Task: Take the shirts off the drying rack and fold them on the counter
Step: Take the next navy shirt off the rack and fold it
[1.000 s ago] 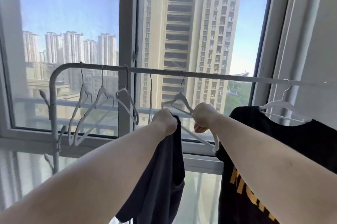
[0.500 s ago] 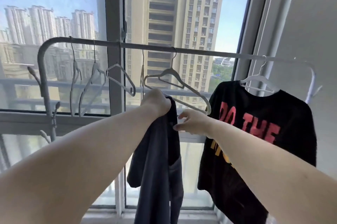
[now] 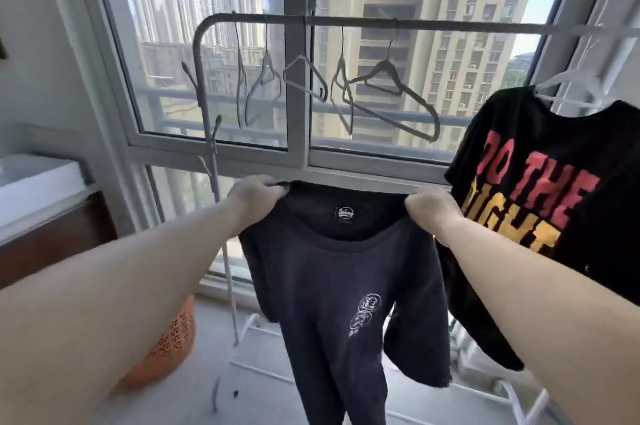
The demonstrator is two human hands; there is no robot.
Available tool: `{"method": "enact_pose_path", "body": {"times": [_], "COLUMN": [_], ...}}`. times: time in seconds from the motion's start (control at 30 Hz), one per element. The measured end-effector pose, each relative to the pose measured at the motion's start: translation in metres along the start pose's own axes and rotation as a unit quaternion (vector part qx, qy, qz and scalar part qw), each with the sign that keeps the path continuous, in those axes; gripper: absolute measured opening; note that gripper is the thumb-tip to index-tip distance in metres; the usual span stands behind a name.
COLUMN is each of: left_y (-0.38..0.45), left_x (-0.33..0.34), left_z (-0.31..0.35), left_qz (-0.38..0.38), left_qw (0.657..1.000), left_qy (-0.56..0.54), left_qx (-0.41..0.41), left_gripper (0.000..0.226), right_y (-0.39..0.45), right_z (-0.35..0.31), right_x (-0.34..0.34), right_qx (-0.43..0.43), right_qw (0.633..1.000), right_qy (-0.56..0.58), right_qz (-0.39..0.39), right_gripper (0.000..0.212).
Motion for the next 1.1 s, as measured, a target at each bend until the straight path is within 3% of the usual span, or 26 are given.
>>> {"method": "enact_pose_path", "body": {"times": [0.17, 0.3, 0.37, 0.43, 0.53, 0.67, 0.8, 0.87, 0.93, 1.1], "left_y": [-0.060, -0.091, -0.100, -0.111, -0.135, -0.142, -0.133, -0.130, -0.134, -0.158], "left_x": [-0.037, -0.079, -0.099, -0.110, -0.134, -0.175, -0.232, -0.259, -0.278, -0.296], "left_z": [-0.033, -0.040, -0.050, -0.064, -0.085, -0.114, -0.147, -0.155, -0.167, -0.200], "left_qz": [-0.089, -0.130, -0.129, -0.135, -0.149, -0.090, 0.023, 0.045, 0.015, -0.147], "left_qw": [0.989, 0.970, 0.978, 0.990, 0.956, 0.952, 0.984, 0.993, 0.993, 0.959], "left_qy": [0.113, 0.205, 0.161, -0.004, -0.224, -0.262, -0.150, -0.074, -0.077, -0.195], "left_qx": [0.019, 0.023, 0.010, -0.048, -0.121, -0.131, -0.096, -0.075, -0.085, -0.144], "left_gripper": [0.052, 0.094, 0.087, 0.064, 0.037, 0.010, 0.025, 0.030, 0.032, 0.033], "right_y": [-0.037, -0.074, -0.089, -0.098, -0.121, -0.158, -0.185, -0.190, -0.187, -0.180], "right_z": [-0.033, -0.063, -0.078, -0.091, -0.124, -0.173, -0.220, -0.242, -0.262, -0.286], "right_x": [0.025, 0.052, 0.066, 0.076, 0.096, 0.123, 0.137, 0.142, 0.145, 0.146], "right_qx": [-0.044, -0.042, -0.035, -0.052, -0.075, -0.103, -0.126, -0.150, -0.162, -0.139], "right_qw": [0.995, 0.963, 0.938, 0.924, 0.900, 0.871, 0.889, 0.900, 0.911, 0.922], "right_qy": [0.043, 0.178, 0.227, 0.228, 0.209, 0.177, 0.155, 0.156, 0.177, 0.284], "right_qz": [-0.076, -0.196, -0.258, -0.303, -0.376, -0.446, -0.411, -0.378, -0.336, -0.224], "right_gripper": [0.035, 0.013, 0.015, 0.021, 0.035, 0.022, 0.022, 0.021, 0.023, 0.017]}}
Point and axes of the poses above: each hand's wrist, its own y-axis towards the middle knuckle, its own x-axis out of the palm, z = x × y, the point moved 10 cm from there along y, towards the middle knuckle, and after that the axes turned 13 degrees about x, right-handed, at the moved point
